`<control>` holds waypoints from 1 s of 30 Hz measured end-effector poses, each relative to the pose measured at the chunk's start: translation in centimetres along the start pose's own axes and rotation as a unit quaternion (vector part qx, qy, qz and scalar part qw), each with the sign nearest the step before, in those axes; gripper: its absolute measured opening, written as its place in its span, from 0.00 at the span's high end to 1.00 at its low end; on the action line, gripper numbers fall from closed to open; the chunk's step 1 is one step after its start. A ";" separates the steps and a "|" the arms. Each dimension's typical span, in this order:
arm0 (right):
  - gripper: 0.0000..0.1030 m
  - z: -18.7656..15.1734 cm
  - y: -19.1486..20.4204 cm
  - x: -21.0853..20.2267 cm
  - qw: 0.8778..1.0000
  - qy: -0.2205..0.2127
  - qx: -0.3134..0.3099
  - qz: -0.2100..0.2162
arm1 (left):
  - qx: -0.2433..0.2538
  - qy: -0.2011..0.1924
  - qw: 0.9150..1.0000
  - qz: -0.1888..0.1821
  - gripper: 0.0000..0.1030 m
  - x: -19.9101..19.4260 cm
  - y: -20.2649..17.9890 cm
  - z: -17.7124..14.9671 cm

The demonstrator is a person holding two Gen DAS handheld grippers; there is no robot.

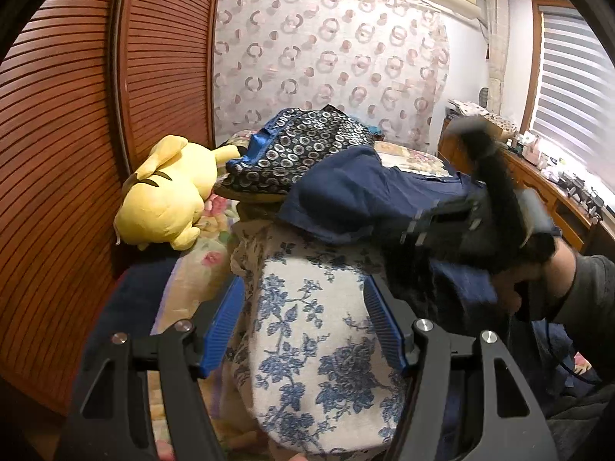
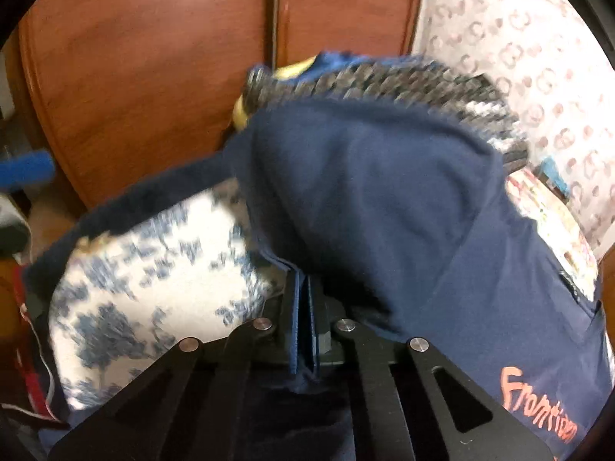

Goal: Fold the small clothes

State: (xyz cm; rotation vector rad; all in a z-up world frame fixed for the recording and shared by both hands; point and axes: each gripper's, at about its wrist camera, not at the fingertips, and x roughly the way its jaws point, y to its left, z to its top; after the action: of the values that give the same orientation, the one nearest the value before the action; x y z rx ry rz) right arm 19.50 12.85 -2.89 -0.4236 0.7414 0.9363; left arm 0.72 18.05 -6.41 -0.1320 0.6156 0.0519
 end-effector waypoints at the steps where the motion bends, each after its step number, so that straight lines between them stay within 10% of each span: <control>1: 0.99 0.3 -0.9 -1.6 1.000 -0.024 0.018 0.006 | 0.001 0.002 1.000 -0.002 0.38 0.2 -0.2 0.0; 6: 0.99 0.1 -5.3 -7.4 0.992 -0.091 0.085 -0.024 | 0.012 0.006 1.000 -0.018 0.38 1.1 -1.9 0.3; 11: 0.98 -4.2 -10.7 -7.9 0.984 -0.027 0.157 -0.076 | 0.026 0.014 0.999 -0.038 0.38 2.7 -3.9 1.1; 18: 0.64 -7.4 -13.0 -9.0 0.979 -0.006 0.161 -0.123 | 0.059 0.044 0.996 -0.055 0.38 7.0 -6.9 1.8; 30: 0.63 -6.4 -7.3 -7.4 0.995 -0.021 0.101 0.001 | 0.084 0.119 0.989 -0.037 0.37 12.0 -7.0 0.7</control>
State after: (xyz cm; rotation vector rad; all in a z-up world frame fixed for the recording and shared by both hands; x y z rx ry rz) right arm 20.45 0.74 -1.73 -0.2253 0.7896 0.8596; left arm 11.54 11.33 -12.08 0.0033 0.8502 -0.0891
